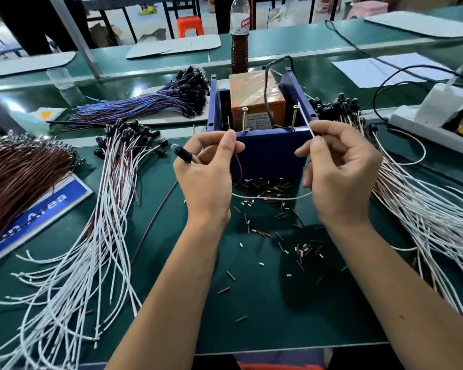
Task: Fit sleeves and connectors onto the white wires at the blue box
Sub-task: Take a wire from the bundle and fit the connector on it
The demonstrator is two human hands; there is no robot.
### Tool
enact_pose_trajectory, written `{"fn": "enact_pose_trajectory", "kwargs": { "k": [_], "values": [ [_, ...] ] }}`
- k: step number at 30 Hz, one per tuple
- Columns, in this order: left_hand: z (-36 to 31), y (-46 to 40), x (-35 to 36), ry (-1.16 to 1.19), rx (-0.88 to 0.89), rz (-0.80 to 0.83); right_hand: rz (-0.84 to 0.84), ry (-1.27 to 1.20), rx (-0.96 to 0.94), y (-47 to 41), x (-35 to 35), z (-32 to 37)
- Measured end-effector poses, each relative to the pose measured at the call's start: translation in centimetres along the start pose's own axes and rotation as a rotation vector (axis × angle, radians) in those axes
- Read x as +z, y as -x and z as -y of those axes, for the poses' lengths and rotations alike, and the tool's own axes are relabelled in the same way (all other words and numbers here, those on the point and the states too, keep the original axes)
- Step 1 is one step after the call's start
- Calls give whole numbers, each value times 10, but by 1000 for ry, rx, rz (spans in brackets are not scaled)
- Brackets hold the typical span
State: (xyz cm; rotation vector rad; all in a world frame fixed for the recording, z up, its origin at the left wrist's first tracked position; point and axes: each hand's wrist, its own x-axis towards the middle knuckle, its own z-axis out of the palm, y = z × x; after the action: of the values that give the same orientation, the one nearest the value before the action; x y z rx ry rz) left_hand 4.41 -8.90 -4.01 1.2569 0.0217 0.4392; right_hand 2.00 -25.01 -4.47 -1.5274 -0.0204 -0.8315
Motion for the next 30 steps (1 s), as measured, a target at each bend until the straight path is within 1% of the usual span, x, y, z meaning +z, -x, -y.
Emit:
{"fn": "enact_pose_trajectory", "kwargs": {
  "k": [6,9,12,18,30],
  "values": [
    [2,2,4,-64,104,15,-23,22,58,3,3,0],
    [3,2,8,-91,134,-24,-49,45,46,3,3,0],
    [4,4,11,-119,157,-58,-28,59,19,4,4,1],
    [2,7,18,-149,181,-119,17,72,5,8,5,3],
    [3,11,16,-172,197,-99,24,73,9,9,5,4]
  ]
}}
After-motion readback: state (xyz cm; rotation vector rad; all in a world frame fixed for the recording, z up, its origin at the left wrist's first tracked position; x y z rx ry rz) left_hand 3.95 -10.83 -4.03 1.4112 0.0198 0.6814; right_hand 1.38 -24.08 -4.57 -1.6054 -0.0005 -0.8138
